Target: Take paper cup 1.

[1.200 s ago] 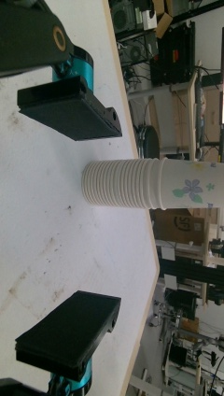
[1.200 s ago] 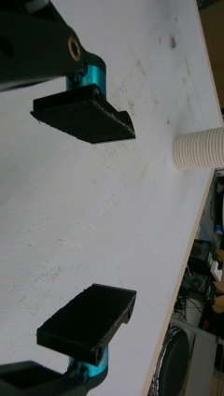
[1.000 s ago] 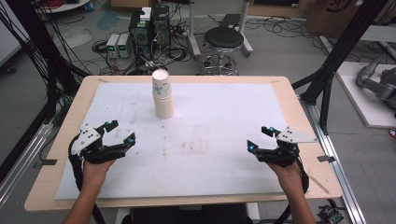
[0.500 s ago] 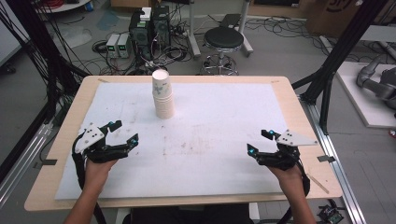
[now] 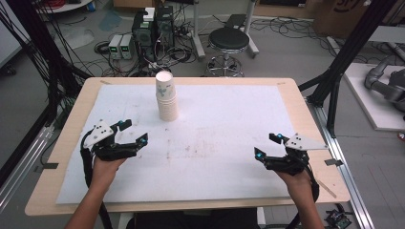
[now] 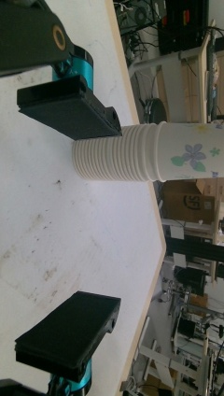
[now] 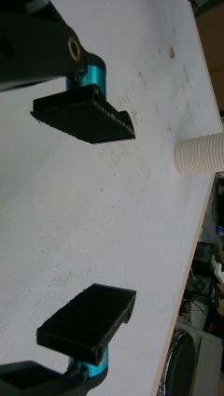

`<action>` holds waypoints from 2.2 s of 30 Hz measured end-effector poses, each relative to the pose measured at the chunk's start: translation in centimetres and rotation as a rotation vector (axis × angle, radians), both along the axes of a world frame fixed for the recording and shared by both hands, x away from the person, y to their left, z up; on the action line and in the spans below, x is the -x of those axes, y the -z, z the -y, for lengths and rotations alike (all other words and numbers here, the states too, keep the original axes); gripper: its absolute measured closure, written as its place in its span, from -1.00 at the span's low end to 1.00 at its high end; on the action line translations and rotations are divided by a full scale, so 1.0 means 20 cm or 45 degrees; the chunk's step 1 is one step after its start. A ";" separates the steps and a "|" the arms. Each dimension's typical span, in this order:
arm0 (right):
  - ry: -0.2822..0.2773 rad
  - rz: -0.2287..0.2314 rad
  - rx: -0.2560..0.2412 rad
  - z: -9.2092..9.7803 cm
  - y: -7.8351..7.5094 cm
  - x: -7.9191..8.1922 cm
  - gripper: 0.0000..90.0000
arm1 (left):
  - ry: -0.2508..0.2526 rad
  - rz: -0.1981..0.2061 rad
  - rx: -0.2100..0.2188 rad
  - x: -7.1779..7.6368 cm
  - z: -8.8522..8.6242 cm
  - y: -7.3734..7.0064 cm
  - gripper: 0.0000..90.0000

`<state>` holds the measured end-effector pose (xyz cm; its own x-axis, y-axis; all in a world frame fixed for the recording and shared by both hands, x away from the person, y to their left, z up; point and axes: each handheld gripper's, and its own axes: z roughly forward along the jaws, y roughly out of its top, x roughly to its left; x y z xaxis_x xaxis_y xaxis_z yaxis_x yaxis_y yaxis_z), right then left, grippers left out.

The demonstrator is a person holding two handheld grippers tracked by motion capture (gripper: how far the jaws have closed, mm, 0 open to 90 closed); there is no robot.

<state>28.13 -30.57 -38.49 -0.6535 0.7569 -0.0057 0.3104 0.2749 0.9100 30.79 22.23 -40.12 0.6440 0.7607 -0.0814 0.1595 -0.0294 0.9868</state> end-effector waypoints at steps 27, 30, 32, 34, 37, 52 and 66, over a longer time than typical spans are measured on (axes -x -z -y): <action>-0.017 0.004 0.000 -0.02 -0.01 -0.01 -0.55 | -0.052 -0.053 -0.124 -0.46 0.16 -0.36 -0.64; -0.017 -0.001 -0.002 -0.01 -0.01 -0.01 -0.55 | -0.053 -0.077 -0.130 -0.51 0.18 -0.37 -0.64; -0.016 -0.001 -0.001 -0.01 -0.01 -0.01 -0.55 | -0.058 -0.087 -0.134 -0.53 0.19 -0.38 -0.64; -0.018 0.002 -0.002 -0.01 -0.01 -0.01 -0.55 | -0.071 -0.104 -0.131 -0.59 0.22 -0.38 -0.65; -0.019 0.001 -0.004 -0.01 -0.01 -0.01 -0.55 | -0.077 -0.129 -0.149 -0.65 0.25 -0.39 -0.65; -0.002 -0.004 -0.016 0.01 -0.01 0.00 -0.55 | -0.103 -0.219 -0.198 -0.84 0.34 -0.32 -0.63; -0.007 -0.007 -0.008 0.00 -0.01 -0.01 -0.55 | -0.059 -0.150 -0.166 -0.82 0.31 -0.34 -0.25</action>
<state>28.26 -30.63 -38.35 -0.6579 0.7531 0.0026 0.3140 0.2711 0.9099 47.23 15.97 -33.41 0.6001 0.7982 -0.0527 0.2776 -0.1461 0.9495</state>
